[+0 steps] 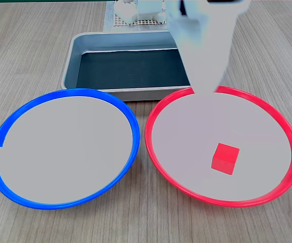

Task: Move a red block from tray to red dish

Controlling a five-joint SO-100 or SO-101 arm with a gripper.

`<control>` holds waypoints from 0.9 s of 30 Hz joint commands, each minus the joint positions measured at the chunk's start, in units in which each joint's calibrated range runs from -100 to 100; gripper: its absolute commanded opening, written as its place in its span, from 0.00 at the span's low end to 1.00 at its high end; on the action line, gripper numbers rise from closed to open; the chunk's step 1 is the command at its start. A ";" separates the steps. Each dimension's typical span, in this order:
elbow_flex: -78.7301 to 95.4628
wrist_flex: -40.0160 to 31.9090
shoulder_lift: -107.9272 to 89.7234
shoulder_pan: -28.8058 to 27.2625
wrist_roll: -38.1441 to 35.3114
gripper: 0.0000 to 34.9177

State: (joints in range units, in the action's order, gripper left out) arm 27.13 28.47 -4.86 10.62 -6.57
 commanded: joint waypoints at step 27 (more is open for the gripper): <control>72.87 18.95 -94.20 -14.43 5.71 0.01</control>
State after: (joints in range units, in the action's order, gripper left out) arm 100.00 47.06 -99.06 -3.63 -1.15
